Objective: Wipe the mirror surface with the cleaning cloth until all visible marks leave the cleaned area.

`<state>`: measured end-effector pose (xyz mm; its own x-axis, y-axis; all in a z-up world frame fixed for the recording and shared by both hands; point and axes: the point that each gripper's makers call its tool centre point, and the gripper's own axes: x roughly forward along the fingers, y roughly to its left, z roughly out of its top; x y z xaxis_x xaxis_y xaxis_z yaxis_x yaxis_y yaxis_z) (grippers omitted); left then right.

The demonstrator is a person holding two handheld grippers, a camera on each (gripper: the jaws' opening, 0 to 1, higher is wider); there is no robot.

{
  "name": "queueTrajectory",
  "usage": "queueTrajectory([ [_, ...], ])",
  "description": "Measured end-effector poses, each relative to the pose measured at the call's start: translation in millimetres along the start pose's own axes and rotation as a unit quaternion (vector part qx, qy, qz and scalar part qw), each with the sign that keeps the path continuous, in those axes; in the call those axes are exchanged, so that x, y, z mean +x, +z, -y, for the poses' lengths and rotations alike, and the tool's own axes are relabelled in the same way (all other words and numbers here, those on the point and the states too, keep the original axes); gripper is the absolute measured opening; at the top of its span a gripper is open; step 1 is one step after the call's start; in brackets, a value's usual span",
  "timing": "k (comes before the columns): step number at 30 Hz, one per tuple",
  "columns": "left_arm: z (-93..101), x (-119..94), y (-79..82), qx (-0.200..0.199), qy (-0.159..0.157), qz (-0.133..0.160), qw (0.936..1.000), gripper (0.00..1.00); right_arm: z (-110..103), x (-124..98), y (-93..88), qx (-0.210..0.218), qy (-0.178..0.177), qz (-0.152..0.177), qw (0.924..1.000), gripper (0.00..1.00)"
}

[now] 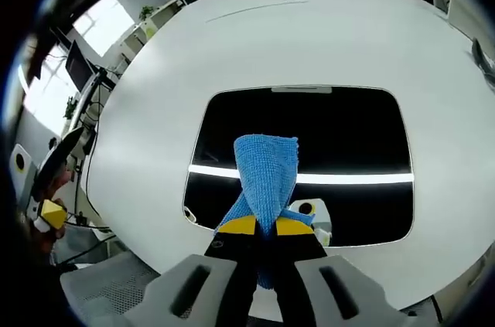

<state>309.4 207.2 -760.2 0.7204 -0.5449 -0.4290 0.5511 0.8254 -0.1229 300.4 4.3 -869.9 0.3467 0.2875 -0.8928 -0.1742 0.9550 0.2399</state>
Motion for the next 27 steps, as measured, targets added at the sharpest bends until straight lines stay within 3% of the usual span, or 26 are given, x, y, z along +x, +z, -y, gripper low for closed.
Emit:
queueTrajectory([
  [27, -5.8, 2, 1.0, -0.006, 0.004, 0.004, 1.0000, 0.99, -45, 14, 5.2, -0.026, 0.025, -0.014, 0.9992, 0.00],
])
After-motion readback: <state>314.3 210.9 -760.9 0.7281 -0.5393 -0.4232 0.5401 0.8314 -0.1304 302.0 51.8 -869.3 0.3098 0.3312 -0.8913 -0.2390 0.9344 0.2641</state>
